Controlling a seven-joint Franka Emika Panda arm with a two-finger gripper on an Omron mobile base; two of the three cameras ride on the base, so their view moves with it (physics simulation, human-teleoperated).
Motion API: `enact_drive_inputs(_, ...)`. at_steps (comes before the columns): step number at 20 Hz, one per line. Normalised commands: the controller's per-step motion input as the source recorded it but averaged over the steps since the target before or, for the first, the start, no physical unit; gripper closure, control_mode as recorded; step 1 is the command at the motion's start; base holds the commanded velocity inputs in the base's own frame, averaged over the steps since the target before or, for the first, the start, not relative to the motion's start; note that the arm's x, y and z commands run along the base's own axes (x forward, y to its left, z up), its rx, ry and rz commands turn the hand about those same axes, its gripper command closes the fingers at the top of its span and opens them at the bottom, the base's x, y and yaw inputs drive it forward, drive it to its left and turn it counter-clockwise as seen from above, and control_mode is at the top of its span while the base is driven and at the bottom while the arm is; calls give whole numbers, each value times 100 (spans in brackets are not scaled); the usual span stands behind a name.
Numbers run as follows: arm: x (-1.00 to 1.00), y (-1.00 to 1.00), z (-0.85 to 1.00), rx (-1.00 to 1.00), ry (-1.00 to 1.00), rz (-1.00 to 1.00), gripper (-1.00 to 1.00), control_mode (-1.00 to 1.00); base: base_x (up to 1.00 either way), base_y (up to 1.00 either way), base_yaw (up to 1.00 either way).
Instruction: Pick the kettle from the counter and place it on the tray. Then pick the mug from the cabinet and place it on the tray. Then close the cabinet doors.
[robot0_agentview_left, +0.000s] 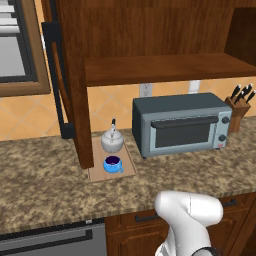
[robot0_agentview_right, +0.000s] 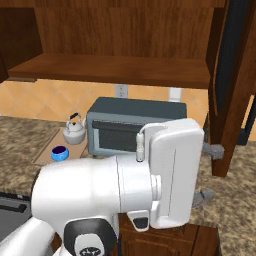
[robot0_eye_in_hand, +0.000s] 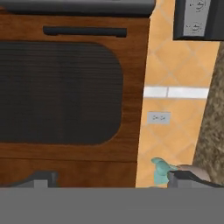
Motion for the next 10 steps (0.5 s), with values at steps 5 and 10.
enact_drive_inputs(5, -26, -37, 1, -1, 4, 0, -100, -100, 0, 0, 0)
enact_drive_inputs(10, -3, -30, 4, 1, 11, 2, -100, -100, 0, 0, 0)
